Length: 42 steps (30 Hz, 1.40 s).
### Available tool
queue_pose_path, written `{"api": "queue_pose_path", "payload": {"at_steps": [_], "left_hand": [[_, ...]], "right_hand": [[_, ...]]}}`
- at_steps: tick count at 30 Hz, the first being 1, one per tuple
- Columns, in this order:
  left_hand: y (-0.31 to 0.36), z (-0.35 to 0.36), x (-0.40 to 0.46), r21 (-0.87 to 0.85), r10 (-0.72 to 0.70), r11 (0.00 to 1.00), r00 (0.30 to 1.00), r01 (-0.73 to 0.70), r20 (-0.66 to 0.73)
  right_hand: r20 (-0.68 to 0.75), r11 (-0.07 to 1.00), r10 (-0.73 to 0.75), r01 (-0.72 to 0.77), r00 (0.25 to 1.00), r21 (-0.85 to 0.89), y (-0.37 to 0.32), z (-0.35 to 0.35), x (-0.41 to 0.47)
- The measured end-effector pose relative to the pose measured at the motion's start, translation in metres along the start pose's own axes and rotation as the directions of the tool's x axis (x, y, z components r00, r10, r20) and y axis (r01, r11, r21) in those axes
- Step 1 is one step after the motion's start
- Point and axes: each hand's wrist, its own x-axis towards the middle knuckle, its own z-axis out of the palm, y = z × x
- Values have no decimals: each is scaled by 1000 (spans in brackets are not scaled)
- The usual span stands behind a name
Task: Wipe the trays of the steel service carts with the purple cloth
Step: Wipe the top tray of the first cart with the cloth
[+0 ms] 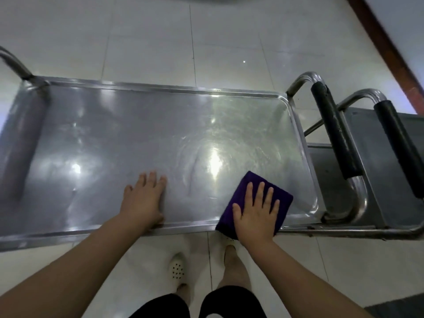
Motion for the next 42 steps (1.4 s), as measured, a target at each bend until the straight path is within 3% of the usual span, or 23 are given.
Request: {"api": "queue_pose_path", "payload": {"at_steps": [6, 11, 17, 23, 32, 38, 42], "left_hand": [[-11, 3, -1, 16, -2, 1000, 999, 2, -34], [-13, 3, -3, -2, 0, 1000, 999, 0, -36], [-10, 2, -3, -11, 14, 1000, 1000, -14, 5], [-11, 2, -3, -1, 31, 1000, 999, -31, 15], [-8, 0, 0, 51, 37, 998, 999, -37, 2], [-4, 2, 4, 46, 26, 999, 1000, -26, -3], [-4, 2, 6, 60, 22, 998, 1000, -21, -7]], "right_hand": [[-60, 969, -248, 248, 967, -9, -55, 5, -24], [0, 874, -487, 487, 874, -5, -95, 12, -51], [-2, 783, -620, 619, 785, -64, -71, 16, -46], [17, 847, -527, 526, 850, -74, 1, 10, -28], [62, 987, -149, 152, 987, -55, 107, -13, 13], [74, 991, 131, -133, 989, 27, 79, -22, 40], [28, 998, 59, -60, 998, 19, 29, -18, 40]]}}
